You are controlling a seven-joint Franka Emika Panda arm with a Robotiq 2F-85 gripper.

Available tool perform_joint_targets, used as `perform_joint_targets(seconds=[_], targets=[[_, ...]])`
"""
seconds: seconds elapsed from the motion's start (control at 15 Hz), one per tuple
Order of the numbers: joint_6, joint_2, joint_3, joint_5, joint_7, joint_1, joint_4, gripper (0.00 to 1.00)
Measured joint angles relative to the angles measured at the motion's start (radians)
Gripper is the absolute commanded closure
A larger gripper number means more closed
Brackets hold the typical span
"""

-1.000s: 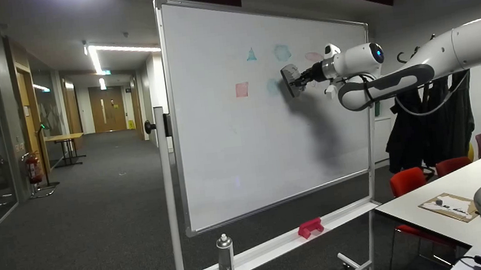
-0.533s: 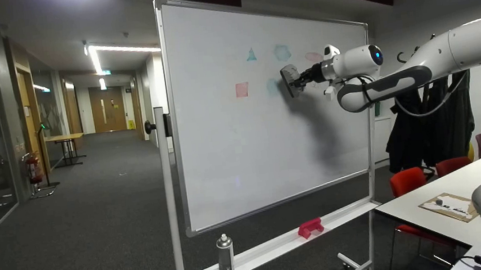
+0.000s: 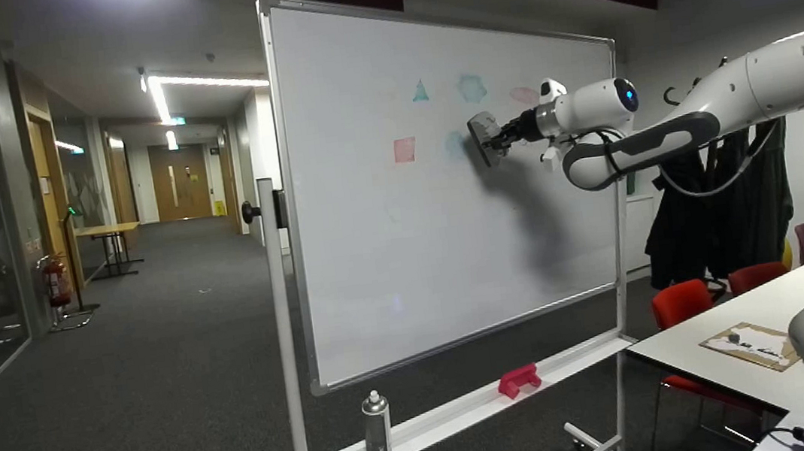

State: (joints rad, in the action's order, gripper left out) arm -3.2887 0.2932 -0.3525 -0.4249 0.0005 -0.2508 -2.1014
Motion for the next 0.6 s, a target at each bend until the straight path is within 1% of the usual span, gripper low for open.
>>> perform_joint_targets(seconds=[0.27,0.6], targets=[[-0.002,-0.007,-0.014,-0.001,-0.005,-0.008,0.002,0.66],[-0.013,-0.021,-0.068,-0.001,-0.006,-0.082,0.028,0.66]])
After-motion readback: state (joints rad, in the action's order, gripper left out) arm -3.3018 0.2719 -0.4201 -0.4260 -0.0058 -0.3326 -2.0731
